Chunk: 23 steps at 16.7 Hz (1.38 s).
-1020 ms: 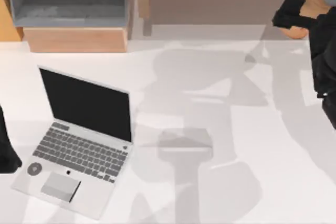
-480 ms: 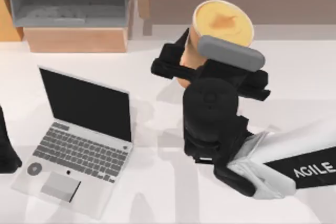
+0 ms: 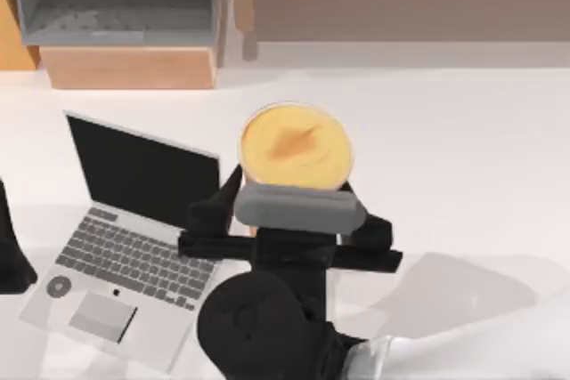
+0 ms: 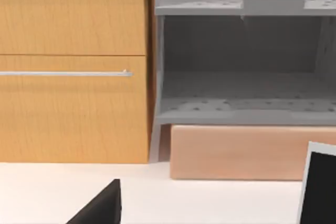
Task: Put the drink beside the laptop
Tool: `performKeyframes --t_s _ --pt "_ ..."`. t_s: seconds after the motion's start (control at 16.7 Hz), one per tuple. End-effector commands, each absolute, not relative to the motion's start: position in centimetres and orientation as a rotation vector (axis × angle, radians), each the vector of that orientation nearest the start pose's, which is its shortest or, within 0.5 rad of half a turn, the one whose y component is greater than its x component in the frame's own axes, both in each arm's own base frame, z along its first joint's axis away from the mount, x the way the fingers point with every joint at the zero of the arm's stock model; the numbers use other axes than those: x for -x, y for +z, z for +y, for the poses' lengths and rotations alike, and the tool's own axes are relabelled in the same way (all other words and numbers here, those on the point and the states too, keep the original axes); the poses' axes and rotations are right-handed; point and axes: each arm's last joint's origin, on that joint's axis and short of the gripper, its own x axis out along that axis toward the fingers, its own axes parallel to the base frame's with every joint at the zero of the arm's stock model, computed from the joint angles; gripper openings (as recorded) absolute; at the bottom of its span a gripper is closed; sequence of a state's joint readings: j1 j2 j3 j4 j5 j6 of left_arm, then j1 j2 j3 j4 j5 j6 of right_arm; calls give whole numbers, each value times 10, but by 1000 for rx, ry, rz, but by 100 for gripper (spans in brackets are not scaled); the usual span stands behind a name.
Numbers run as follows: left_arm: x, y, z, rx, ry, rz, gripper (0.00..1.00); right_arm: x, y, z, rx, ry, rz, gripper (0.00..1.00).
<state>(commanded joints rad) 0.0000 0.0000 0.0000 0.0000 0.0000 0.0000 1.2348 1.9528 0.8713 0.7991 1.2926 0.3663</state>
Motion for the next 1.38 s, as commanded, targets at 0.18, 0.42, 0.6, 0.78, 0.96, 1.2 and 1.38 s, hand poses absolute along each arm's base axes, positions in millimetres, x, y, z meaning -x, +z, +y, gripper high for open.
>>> performKeyframes --t_s 0.18,0.42,0.6,0.78,0.96,1.2,1.38 --pt "-106 160 -1 0 0 0 100 -132 125 338 -18 -25 83 0" --pt "-106 160 -1 0 0 0 100 -128 121 338 7 -18 89 0" --pt "-106 160 -1 0 0 0 100 -130 123 338 -3 -21 87 0" --pt "-106 160 -1 0 0 0 100 -131 124 338 -9 -24 85 0" --pt "-106 160 -1 0 0 0 100 -132 127 339 -31 -25 78 0" --pt "-106 160 -1 0 0 0 100 -132 129 341 -68 -18 69 0" --pt "-106 160 -1 0 0 0 100 -132 127 343 -85 -13 66 0"
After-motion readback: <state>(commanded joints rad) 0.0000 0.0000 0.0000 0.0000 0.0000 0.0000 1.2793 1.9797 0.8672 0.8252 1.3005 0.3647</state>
